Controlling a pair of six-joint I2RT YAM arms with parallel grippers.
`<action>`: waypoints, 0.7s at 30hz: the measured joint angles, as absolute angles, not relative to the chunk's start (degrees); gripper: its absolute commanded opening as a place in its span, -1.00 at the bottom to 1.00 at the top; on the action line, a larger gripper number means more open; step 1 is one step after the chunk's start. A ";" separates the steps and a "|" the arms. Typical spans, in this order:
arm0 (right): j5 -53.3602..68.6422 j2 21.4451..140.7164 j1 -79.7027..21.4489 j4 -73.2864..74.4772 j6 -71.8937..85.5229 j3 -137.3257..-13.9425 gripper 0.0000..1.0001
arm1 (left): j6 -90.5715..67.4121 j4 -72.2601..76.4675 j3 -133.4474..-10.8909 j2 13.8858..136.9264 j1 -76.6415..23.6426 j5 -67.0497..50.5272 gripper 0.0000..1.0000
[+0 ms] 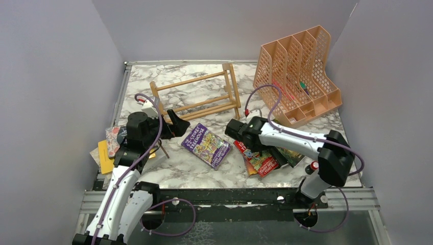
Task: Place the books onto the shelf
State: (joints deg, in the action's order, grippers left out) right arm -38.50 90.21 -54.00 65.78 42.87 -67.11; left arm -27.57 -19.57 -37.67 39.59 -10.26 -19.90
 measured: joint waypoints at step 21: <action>-48.69 102.54 -59.66 77.14 61.47 -66.35 -0.16 | -26.50 -22.94 -37.23 39.33 -10.52 -12.19 0.98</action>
State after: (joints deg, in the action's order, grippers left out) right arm -48.69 102.54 -59.66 77.14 61.47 -66.35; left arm -26.50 -22.94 -37.23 39.33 -10.52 -12.19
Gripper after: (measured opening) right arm 0.452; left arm 0.987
